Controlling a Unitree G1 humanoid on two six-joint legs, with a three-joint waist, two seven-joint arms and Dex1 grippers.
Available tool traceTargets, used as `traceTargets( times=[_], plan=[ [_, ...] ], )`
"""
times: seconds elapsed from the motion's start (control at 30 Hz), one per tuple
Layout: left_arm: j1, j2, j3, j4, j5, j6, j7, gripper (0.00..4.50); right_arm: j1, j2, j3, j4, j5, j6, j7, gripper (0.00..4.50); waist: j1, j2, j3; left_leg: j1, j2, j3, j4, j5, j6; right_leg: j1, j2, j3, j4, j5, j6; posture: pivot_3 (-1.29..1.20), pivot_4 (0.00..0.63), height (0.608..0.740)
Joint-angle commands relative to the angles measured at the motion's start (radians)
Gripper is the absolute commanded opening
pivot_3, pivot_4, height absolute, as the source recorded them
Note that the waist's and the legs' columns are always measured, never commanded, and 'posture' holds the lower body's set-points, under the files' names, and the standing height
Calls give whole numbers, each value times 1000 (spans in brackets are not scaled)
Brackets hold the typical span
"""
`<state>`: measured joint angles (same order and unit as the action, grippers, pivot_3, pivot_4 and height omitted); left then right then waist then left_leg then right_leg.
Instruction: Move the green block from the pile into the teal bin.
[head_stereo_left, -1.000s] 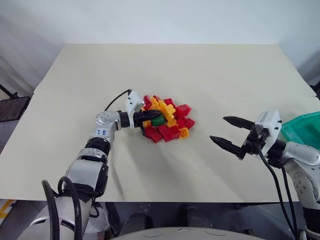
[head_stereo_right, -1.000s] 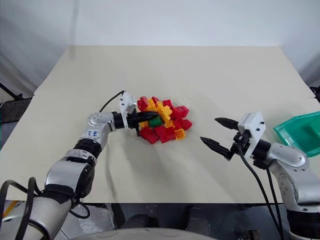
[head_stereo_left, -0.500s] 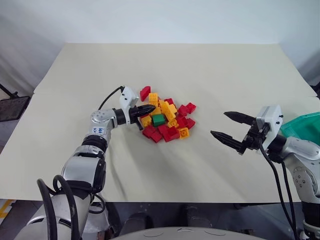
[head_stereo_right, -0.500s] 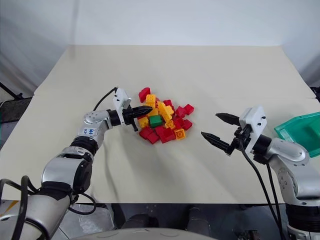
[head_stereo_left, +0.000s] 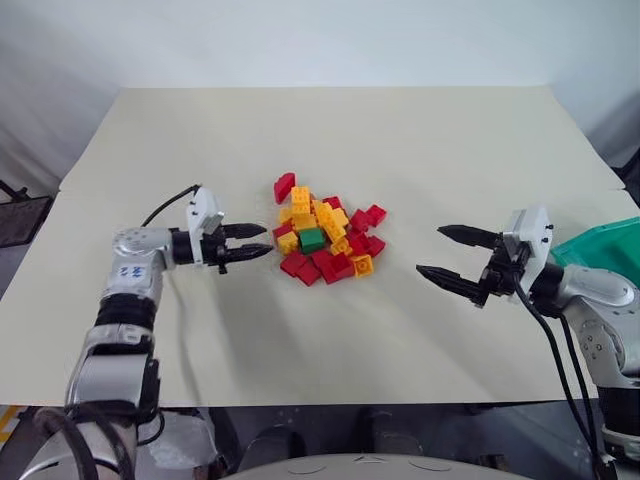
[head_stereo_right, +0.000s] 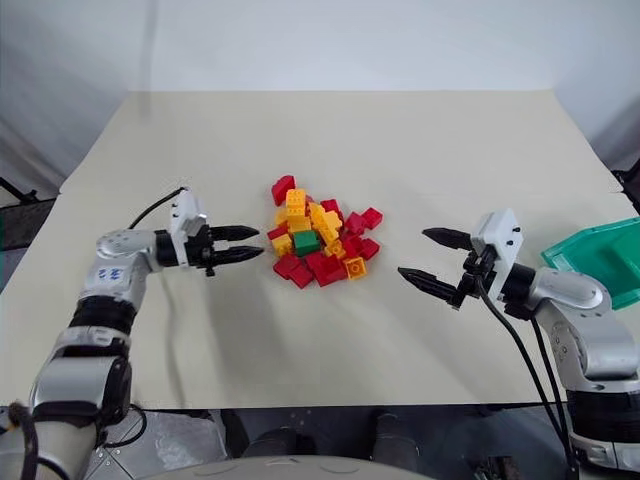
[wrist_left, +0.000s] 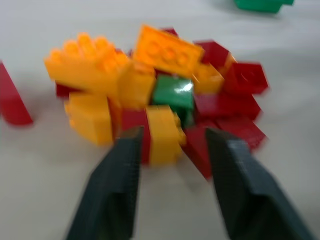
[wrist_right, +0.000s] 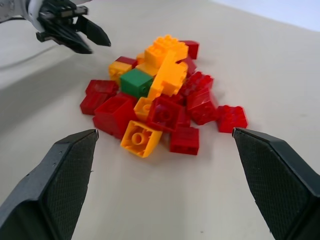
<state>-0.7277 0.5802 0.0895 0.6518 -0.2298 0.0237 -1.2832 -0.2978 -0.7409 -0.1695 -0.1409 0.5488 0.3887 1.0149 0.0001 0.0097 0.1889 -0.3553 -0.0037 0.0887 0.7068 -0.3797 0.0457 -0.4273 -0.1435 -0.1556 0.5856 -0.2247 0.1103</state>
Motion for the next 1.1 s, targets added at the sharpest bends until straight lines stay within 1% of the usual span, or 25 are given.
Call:
traceTargets(
  times=[0.03, 0.1, 0.17, 0.23, 0.27, 0.33, 0.4, 0.53, 0.63, 0.7, 0.77, 0.8, 0.93, 1.03, 1.1],
  plan=[
    [140, 80, 100, -264, -103, 27, -11, 3372, -22, -33, 1, 39, -10, -28, 61, 4500, -2, 0, 0, 0, 0, -3, 0, 0, 0, 0, -1, 0, 1, 0, 0, 0, 150, 740],
    [237, 121, 123, -374, -140, 73, -20, 4011, -33, -39, 11, 62, -15, -31, 85, 4500, -4, 0, 0, 1, 0, -7, 0, 0, 0, 0, -1, 0, 1, 0, 0, 0, 150, 740],
    [328, 165, 154, -472, -179, 125, -24, 4476, -44, -43, 19, 86, -24, -40, 104, 4500, -3, 1, 0, 1, 0, -7, 0, 0, 0, 0, -2, 0, 1, 0, 0, 0, 150, 740],
    [409, 200, 200, -555, -221, 164, -19, 4476, -57, -46, 23, 105, -31, -45, 117, 4500, -2, 1, 0, 1, 0, -7, 1, 0, 0, 0, -2, 1, 1, 0, 0, 0, 150, 740],
    [457, 217, 247, -592, -246, 178, -9, 4476, -67, -47, 25, 116, -34, -45, 120, 4500, 0, 1, 0, 1, 0, -8, 1, 0, -1, 0, -3, 1, 2, 0, 0, 0, 150, 740],
    [520, 230, 318, -643, -289, 198, 18, 4476, -81, -46, 25, 131, -38, -43, 124, 4500, 0, 1, 0, 1, 0, -9, 2, 0, -1, 0, -3, 0, 2, 0, -1, 0, 150, 740],
    [558, 233, 357, -677, -316, 211, 39, 4476, -87, -45, 26, 140, -40, -43, 128, 4500, 2, 1, 0, 1, 0, -9, 2, -1, -1, 1, -4, 0, 3, 0, -1, 0, 150, 740],
    [762, 252, 511, -848, -398, 279, 33, 4476, -92, -48, 27, 139, -39, -34, 135, 4500, -6, 2, 1, 1, 0, -10, 2, -2, -2, 0, -4, 0, 2, -1, -1, 0, 150, 740],
    [864, 267, 587, -879, -421, 295, 15, 4476, -92, -50, 23, 139, -38, -30, 136, 4500, -5, 2, 1, 1, 1, -9, 2, -3, -3, 0, -3, -1, 1, -1, -3, 0, 150, 740],
    [891, 270, 606, -866, -422, 283, 10, 4476, -92, -49, 22, 135, -36, -25, 135, 4500, -2, 3, 1, 1, 1, -9, 2, -3, -3, 0, -2, -1, 2, -2, -3, 0, 150, 740],
    [890, 270, 593, -864, -419, 275, 16, 4476, -89, -48, 21, 127, -33, -21, 133, 4500, 4, 3, 2, 1, 1, -9, 2, -2, -3, 0, -3, -1, 3, -2, -4, 0, 150, 740],
    [858, 266, 556, -869, -412, 274, 35, 4476, -85, -46, 21, 120, -31, -18, 132, 4500, 7, 3, 2, 1, 1, -9, 3, -2, -2, 0, -4, -1, 4, -2, -4, 0, 150, 740],
    [666, 234, 343, -878, -363, 281, 111, 4476, -71, -37, 17, 89, -24, -12, 121, 4500, 27, 3, 2, 1, 0, -11, 7, -2, -2, 1, -5, 0, 5, -2, -4, 0, 150, 740],
    [552, 194, 202, -851, -285, 245, 152, 4476, -61, -33, 12, 68, -19, -7, 110, 4500, 23, 4, 1, 1, 0, -10, 7, -3, -2, 1, -4, 0, 6, -1, -3, 0, 150, 740],
    [444, 147, 85, -819, -215, 230, 191, 4476, -49, -29, 6, 52, -14, -8, 100, 4500, 23, 4, 1, 0, 0, -9, 7, -3, -2, 1, -3, -1, 5, -1, -3, 0, 150, 740]
  ],
)
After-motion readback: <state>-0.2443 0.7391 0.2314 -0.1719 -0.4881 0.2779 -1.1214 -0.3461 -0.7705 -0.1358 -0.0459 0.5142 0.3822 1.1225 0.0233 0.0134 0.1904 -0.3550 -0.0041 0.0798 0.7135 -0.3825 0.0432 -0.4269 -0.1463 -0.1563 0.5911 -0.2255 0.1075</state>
